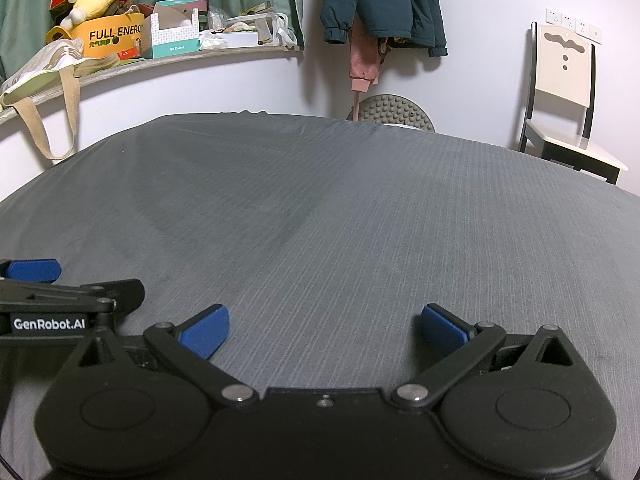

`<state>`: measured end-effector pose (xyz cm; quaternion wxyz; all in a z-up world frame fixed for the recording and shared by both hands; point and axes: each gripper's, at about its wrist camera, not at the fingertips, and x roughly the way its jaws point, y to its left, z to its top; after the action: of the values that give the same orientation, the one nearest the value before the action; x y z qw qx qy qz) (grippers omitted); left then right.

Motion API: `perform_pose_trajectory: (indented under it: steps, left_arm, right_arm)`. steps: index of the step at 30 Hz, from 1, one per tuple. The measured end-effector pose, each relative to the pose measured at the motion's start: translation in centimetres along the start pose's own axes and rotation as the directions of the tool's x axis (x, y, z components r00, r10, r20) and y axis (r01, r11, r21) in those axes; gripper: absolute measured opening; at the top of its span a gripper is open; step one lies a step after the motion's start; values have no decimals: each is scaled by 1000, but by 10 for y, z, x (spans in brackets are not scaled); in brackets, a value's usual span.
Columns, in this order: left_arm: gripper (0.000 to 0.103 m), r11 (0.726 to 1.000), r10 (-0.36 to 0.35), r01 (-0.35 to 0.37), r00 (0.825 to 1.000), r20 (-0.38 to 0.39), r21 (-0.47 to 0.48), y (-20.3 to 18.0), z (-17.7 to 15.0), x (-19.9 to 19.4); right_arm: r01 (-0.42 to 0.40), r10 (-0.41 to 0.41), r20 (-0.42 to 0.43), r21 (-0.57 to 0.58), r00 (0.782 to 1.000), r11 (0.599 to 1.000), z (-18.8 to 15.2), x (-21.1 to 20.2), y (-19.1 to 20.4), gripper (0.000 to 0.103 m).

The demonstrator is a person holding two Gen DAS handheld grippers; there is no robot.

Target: Fold clothes

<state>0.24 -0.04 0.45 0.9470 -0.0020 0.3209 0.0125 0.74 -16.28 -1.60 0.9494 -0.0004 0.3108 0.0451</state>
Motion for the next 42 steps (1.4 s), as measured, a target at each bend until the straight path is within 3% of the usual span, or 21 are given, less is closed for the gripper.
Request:
perform_pose_trajectory:
  steps: [42]
  left_arm:
    - [103,1000,9,-9,1000,0,-6,-1,-1,-1]
  right_arm:
    - [4,-4,-3,-1,1000,1000,1,1,-1,103]
